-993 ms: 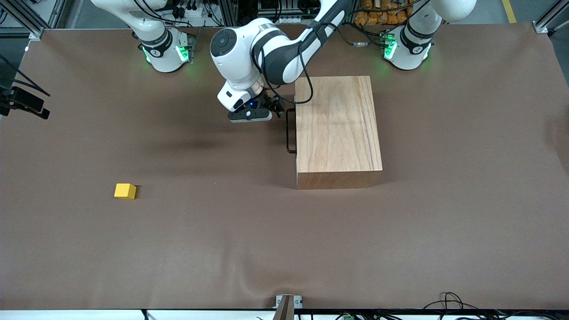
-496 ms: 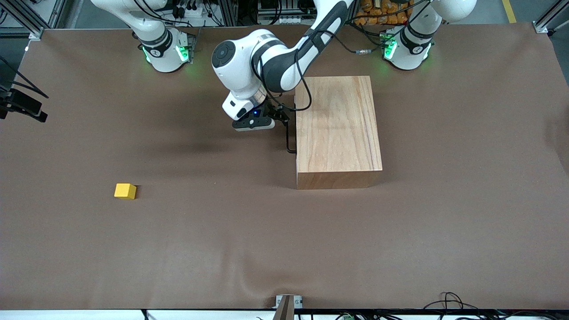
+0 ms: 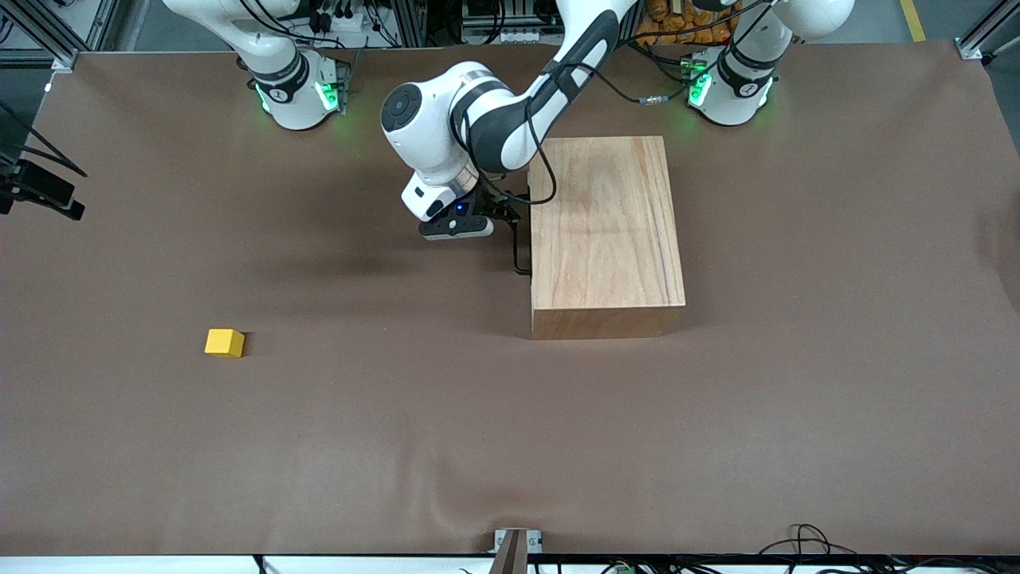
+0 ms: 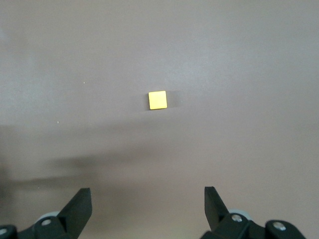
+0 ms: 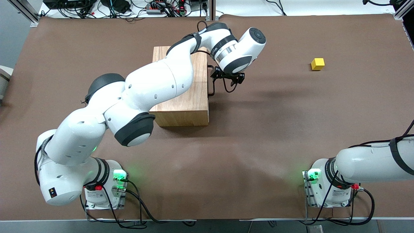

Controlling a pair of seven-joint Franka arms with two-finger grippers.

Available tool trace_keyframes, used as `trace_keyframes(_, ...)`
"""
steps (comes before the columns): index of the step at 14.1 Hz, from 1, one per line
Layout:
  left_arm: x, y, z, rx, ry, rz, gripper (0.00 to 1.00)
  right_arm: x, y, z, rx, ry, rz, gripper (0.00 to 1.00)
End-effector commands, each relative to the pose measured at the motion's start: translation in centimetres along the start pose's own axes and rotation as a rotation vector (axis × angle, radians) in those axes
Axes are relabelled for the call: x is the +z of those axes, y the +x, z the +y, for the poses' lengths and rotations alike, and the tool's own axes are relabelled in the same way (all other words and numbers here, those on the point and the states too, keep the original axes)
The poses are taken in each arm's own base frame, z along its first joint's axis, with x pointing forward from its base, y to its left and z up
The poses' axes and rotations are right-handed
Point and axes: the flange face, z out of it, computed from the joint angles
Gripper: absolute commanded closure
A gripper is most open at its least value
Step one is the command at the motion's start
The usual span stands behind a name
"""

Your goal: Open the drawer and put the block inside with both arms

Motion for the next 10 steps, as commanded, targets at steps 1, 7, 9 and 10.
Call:
trace_keyframes(1, 0.07, 0.23, 0.01, 0.013, 0.027, 0.017, 0.00, -0.23, 0.15, 0.16, 0.004, 0.006, 0.006, 0.00)
trace_keyframes(7, 0.38, 0.21, -0.07, 0.003, 0.038, 0.010, 0.00, -0.30, 0.09, 0.17, 0.004, 0.006, 0.006, 0.00)
trace_keyframes(9, 0.31, 0.36, -0.23, -0.034, 0.038, 0.010, 0.00, -0.14, 0.14, 0.18, 0.004, 0.004, 0.003, 0.00)
trace_keyframes(10, 0.31, 0.36, -0.23, -0.057, 0.038, 0.011, 0.00, -0.14, 0.14, 0.16, 0.004, 0.006, 0.003, 0.00)
